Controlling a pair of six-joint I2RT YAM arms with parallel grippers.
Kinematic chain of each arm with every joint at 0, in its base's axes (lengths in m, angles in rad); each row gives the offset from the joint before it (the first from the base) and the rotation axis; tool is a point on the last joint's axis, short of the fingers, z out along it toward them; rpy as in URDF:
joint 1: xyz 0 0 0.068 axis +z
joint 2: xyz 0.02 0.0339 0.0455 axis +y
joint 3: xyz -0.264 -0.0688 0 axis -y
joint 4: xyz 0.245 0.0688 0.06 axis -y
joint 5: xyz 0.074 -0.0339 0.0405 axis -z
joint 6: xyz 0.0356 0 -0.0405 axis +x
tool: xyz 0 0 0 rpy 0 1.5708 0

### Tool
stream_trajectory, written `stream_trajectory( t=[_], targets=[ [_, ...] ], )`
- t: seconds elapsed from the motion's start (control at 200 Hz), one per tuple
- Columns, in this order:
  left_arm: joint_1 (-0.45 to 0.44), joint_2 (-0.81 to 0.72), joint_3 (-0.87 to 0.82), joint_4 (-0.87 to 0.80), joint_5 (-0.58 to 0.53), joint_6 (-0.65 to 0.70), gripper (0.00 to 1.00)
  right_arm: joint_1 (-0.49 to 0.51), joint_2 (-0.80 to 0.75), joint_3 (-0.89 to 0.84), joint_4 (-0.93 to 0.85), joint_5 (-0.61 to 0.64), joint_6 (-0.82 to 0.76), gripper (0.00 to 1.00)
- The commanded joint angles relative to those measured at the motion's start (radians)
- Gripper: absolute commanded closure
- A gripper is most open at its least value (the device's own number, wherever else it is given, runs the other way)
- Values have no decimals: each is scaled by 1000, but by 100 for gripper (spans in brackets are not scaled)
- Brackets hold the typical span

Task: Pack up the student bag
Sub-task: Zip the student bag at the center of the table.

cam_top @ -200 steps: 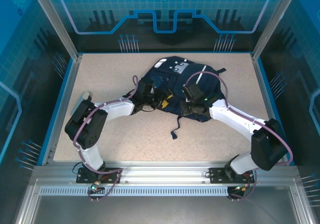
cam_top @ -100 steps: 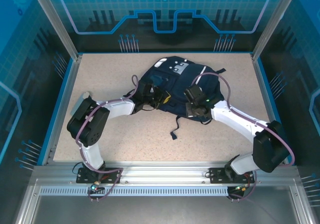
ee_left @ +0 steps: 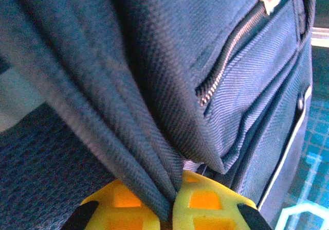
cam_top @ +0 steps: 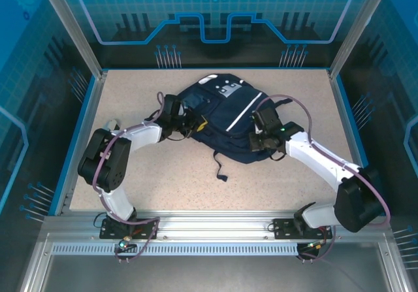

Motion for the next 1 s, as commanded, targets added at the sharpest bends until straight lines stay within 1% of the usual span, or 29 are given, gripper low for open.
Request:
stream_trajectory(
  t=[0.0,0.06,0.11,0.23,0.325,0.38,0.45,0.62,0.69,0.785,0.9,0.995],
  targets=[
    [90,-64,25,-126,-85,114,80,97,67,90,32,-178,-73,100],
    [116,-119,4,-162,-100,132,66,151,114,138,54,-220,-69,100],
    [143,-170,-24,-197,-115,141,58,192,157,180,73,-245,-59,100],
    [196,-312,-115,-281,-156,142,48,256,260,276,111,-276,-28,100],
    [212,-423,-188,-337,-172,132,43,292,333,359,108,-258,-9,100],
    [211,-479,-233,-344,-158,110,42,306,368,403,106,-253,3,100],
    [211,-540,-290,-319,-114,59,42,323,407,448,96,-242,18,100],
    [205,-633,-418,-174,-4,-102,42,358,461,519,68,-208,43,100],
    [195,-637,-446,-118,25,-148,42,370,469,527,66,-209,49,100],
    [175,-615,-462,-43,54,-193,45,375,474,529,66,-211,59,100],
    [150,-578,-462,23,57,-225,50,377,477,528,69,-215,67,100],
    [133,-558,-459,61,56,-236,52,378,478,532,66,-219,70,100]
  ],
)
